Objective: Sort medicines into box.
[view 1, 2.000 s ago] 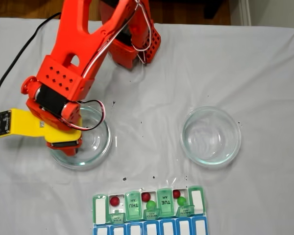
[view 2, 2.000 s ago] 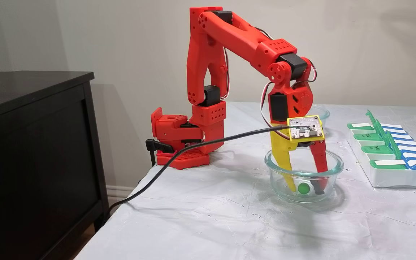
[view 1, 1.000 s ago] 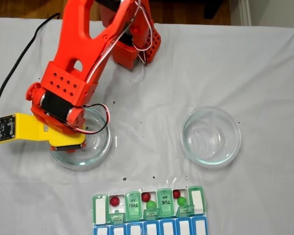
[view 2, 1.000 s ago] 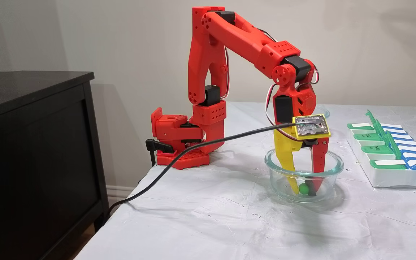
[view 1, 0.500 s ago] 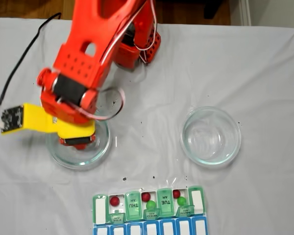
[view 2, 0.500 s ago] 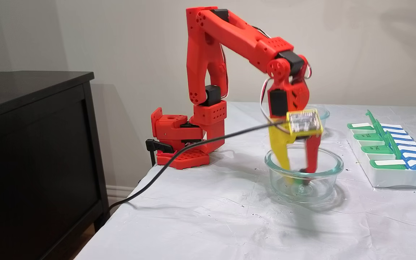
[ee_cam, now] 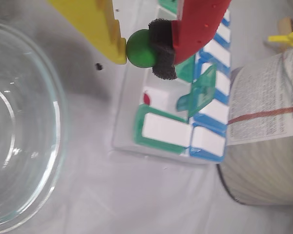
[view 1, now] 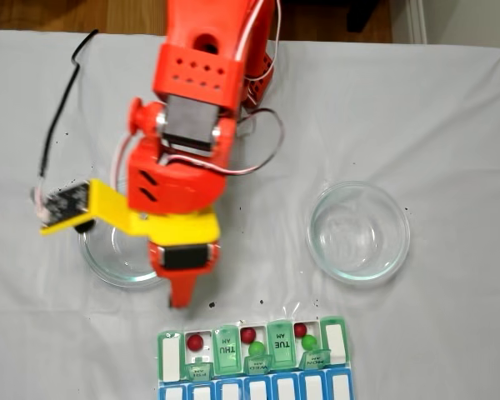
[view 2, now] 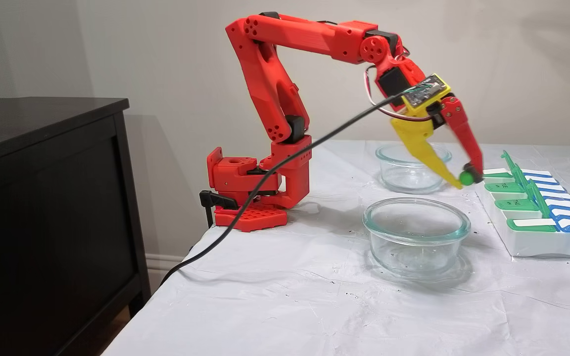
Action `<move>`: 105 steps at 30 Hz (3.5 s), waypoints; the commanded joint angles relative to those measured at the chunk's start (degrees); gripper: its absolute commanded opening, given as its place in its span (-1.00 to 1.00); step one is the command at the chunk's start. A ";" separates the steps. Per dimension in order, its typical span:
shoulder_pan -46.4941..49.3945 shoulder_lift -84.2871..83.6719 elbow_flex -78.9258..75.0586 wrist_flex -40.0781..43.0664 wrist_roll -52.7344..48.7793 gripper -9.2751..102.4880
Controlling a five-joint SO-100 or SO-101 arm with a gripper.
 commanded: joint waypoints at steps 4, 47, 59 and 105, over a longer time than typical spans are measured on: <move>-2.99 -5.54 -2.29 -10.20 2.11 -0.83; -4.39 -23.73 -9.32 -26.46 4.39 -0.84; -4.22 -27.25 -10.63 -26.54 5.71 -0.61; -26.10 -6.59 6.68 -50.54 9.40 -0.84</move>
